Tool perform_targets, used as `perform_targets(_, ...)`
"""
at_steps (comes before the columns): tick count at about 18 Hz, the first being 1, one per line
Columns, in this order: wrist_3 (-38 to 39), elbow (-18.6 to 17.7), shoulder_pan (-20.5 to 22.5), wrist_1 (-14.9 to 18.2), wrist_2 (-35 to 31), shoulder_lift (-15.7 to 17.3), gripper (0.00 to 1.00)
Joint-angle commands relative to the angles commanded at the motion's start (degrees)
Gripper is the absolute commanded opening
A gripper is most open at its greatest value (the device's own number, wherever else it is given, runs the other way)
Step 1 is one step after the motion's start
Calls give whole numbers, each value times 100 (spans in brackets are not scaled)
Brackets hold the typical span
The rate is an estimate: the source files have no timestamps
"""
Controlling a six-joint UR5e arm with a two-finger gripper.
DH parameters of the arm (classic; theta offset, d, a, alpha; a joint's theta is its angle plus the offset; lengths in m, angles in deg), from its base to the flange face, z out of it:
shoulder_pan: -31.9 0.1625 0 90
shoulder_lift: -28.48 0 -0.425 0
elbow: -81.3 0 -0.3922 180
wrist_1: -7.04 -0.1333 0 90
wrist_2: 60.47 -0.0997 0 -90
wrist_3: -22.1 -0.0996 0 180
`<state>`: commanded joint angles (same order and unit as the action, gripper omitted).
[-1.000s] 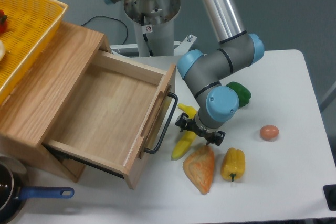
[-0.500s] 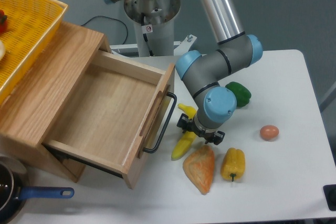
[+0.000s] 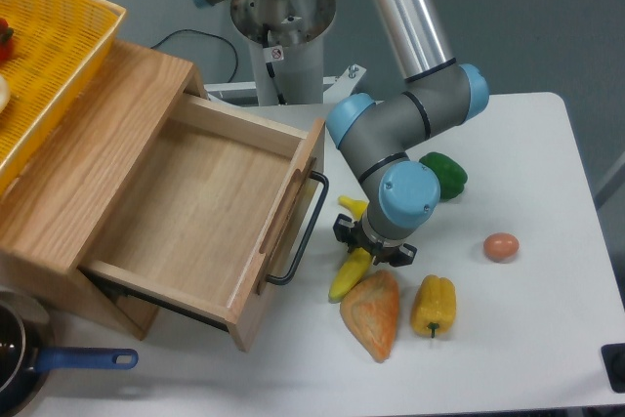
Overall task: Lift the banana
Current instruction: 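Lift the gripped banana up off the table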
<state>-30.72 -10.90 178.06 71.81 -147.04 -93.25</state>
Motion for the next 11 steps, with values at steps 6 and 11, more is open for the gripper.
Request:
perform_targets(6, -70, 228, 44, 44, -26, 61, 37)
perform_targets(11, -570, 360, 61, 184, -482, 333, 37)
